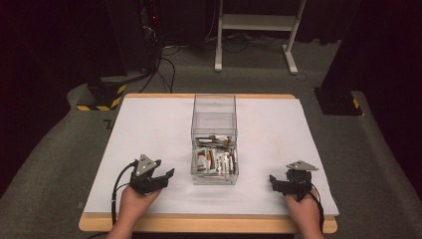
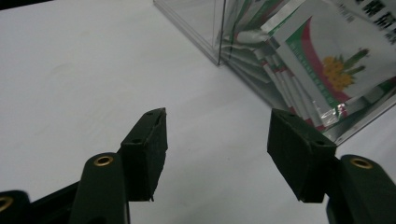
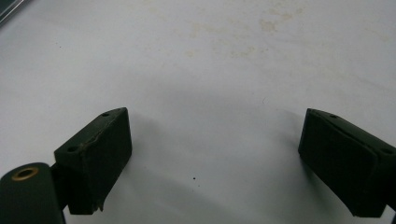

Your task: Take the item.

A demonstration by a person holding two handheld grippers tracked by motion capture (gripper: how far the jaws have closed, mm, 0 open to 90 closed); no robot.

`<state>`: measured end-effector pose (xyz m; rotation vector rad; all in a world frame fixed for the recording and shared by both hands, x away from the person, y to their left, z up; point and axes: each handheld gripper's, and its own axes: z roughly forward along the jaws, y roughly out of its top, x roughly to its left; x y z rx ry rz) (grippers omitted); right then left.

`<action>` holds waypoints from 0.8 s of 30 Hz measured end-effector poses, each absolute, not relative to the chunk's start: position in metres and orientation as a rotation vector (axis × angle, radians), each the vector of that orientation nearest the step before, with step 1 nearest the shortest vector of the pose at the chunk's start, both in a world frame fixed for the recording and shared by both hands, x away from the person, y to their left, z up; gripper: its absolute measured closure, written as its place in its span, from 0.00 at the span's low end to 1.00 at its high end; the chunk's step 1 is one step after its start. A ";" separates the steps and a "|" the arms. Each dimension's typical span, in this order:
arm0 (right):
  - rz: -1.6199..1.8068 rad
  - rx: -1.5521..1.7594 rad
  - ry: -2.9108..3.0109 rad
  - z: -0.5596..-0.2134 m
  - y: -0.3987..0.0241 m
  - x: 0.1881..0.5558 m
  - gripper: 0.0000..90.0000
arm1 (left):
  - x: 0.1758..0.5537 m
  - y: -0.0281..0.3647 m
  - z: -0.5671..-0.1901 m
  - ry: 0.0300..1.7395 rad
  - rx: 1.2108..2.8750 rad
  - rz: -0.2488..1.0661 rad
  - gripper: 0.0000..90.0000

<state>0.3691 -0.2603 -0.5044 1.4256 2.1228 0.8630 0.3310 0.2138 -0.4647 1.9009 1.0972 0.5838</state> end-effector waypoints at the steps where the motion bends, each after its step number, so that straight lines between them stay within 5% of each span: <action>1: 0.863 1.426 2.123 -0.504 -0.260 0.369 0.10 | 0.331 0.214 -0.465 1.097 1.901 0.584 0.42; 24: 0.863 1.426 2.123 -0.504 -0.260 0.369 0.10 | 0.323 0.190 -0.440 1.034 1.845 0.579 0.43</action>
